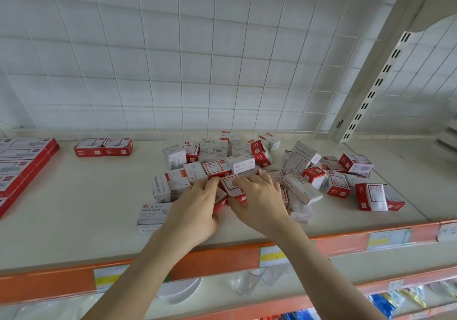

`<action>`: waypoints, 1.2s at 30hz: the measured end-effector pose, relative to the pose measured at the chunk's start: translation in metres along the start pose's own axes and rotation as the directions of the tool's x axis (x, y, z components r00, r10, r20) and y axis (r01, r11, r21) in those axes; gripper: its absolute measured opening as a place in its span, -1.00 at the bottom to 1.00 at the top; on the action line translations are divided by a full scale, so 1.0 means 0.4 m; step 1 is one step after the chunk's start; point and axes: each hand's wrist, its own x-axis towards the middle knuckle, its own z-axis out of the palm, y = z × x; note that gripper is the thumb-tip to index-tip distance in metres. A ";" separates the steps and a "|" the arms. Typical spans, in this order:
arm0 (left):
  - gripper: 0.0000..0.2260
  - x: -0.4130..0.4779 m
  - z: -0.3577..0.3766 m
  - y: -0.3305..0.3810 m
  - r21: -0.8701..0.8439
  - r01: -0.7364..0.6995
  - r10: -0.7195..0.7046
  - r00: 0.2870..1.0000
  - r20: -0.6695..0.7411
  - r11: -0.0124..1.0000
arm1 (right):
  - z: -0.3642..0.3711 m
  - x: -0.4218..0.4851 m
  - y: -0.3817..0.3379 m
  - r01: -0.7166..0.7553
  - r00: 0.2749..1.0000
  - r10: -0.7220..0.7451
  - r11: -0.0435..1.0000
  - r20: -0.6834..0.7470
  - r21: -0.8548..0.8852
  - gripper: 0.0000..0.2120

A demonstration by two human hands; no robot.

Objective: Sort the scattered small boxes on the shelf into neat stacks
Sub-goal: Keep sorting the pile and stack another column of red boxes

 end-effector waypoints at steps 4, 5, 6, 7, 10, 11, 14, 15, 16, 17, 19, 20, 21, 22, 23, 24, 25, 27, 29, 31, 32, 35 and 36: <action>-0.42 -0.002 -0.003 -0.006 -0.041 0.011 -0.012 1.000 -0.023 0.999 | 0.000 0.006 -0.005 -0.024 1.000 0.024 1.000 0.015 -0.007 -0.63; -0.42 -0.003 -0.003 -0.008 -0.046 0.009 -0.011 1.000 -0.027 0.999 | 0.001 0.006 -0.007 -0.027 1.000 0.027 1.000 0.007 -0.009 -0.64; -0.42 -0.004 -0.003 -0.009 -0.050 0.006 -0.007 1.000 -0.029 0.999 | 0.002 0.006 -0.008 -0.028 1.000 0.028 1.000 -0.003 -0.009 -0.65; -0.42 -0.005 -0.003 -0.011 -0.054 -0.001 0.000 1.000 -0.029 0.999 | 0.004 0.005 -0.009 -0.028 0.999 0.028 1.000 -0.018 -0.006 -0.66; -0.40 -0.011 -0.006 -0.015 -0.061 -0.041 0.040 0.999 -0.009 0.997 | 0.007 -0.003 -0.009 -0.017 0.998 0.018 1.000 -0.060 0.021 -0.67; -0.40 -0.013 -0.007 -0.016 -0.062 -0.056 0.056 0.998 -0.001 0.996 | 0.009 -0.005 -0.008 -0.010 0.997 0.012 0.999 -0.073 0.032 -0.67; -0.39 -0.014 -0.008 -0.020 -0.065 -0.090 0.091 0.996 0.015 0.994 | 0.010 -0.011 -0.005 0.009 0.995 -0.004 0.998 -0.101 0.055 -0.66; -0.38 -0.013 -0.009 -0.020 -0.068 -0.096 0.097 0.995 0.020 0.993 | 0.010 -0.012 -0.005 0.010 0.995 -0.004 0.998 -0.102 0.058 -0.65; -0.38 -0.012 -0.010 -0.020 -0.072 -0.098 0.100 0.995 0.024 0.993 | 0.010 -0.013 -0.005 0.009 0.995 -0.003 0.998 -0.100 0.059 -0.64; -0.38 -0.011 -0.011 -0.020 -0.076 -0.099 0.101 0.995 0.024 0.992 | 0.010 -0.014 -0.006 0.008 0.995 -0.002 0.998 -0.096 0.062 -0.64; -0.40 -0.009 -0.013 -0.019 -0.086 -0.096 0.098 0.995 0.021 0.992 | 0.005 -0.016 -0.008 0.006 0.996 0.000 0.997 -0.085 0.072 -0.62; -0.40 -0.009 -0.013 -0.018 -0.091 -0.093 0.095 0.995 0.019 0.992 | 0.003 -0.017 -0.009 0.006 0.997 0.000 0.997 -0.077 0.076 -0.61; -0.41 -0.009 -0.011 -0.020 -0.093 -0.087 0.089 0.996 0.018 0.992 | 0.000 -0.018 -0.010 0.008 0.998 -0.002 0.997 -0.070 0.079 -0.60; -0.40 -0.009 -0.009 -0.021 -0.092 -0.078 0.080 0.997 0.017 0.993 | -0.002 -0.019 -0.011 0.013 0.998 -0.007 0.997 -0.065 0.080 -0.60; -0.39 -0.009 -0.007 -0.023 -0.087 -0.069 0.071 0.997 0.015 0.994 | -0.003 -0.020 -0.011 0.017 0.998 -0.013 0.997 -0.057 0.081 -0.59; -0.38 -0.009 -0.004 -0.024 -0.077 -0.062 0.063 0.998 0.012 0.995 | -0.006 -0.022 -0.010 0.021 0.999 -0.016 0.996 -0.051 0.083 -0.59; -0.37 -0.009 -0.002 -0.025 -0.067 -0.057 0.057 0.998 0.007 0.996 | -0.007 -0.025 -0.009 0.024 0.999 -0.020 0.996 -0.048 0.085 -0.59; -0.39 -0.009 -0.001 -0.024 -0.052 -0.047 0.047 0.999 -0.001 0.998 | -0.009 -0.030 -0.006 0.029 0.999 -0.025 0.996 -0.046 0.082 -0.58; -0.42 -0.009 0.001 -0.022 -0.037 -0.031 0.031 0.999 -0.020 0.999 | -0.012 -0.037 -0.007 0.016 0.999 -0.013 0.996 -0.037 0.082 -0.56; -0.45 -0.008 0.005 -0.022 -0.023 -0.013 0.012 0.999 -0.038 1.000 | -0.008 -0.048 -0.008 0.034 0.998 -0.030 0.997 -0.051 0.076 -0.60; -0.46 -0.008 0.007 -0.023 -0.014 -0.005 0.004 0.999 -0.041 1.000 | -0.005 -0.053 -0.006 0.044 0.996 -0.039 0.997 -0.077 0.063 -0.65; -0.49 -0.009 0.013 -0.019 0.026 -0.002 0.003 0.999 -0.039 1.000 | -0.003 -0.067 -0.010 0.050 0.992 -0.046 0.998 -0.119 0.028 -0.75; -0.50 -0.010 0.014 -0.017 0.036 -0.006 0.007 0.999 -0.038 0.999 | -0.003 -0.071 -0.010 0.051 0.991 -0.049 0.999 -0.127 0.014 -0.76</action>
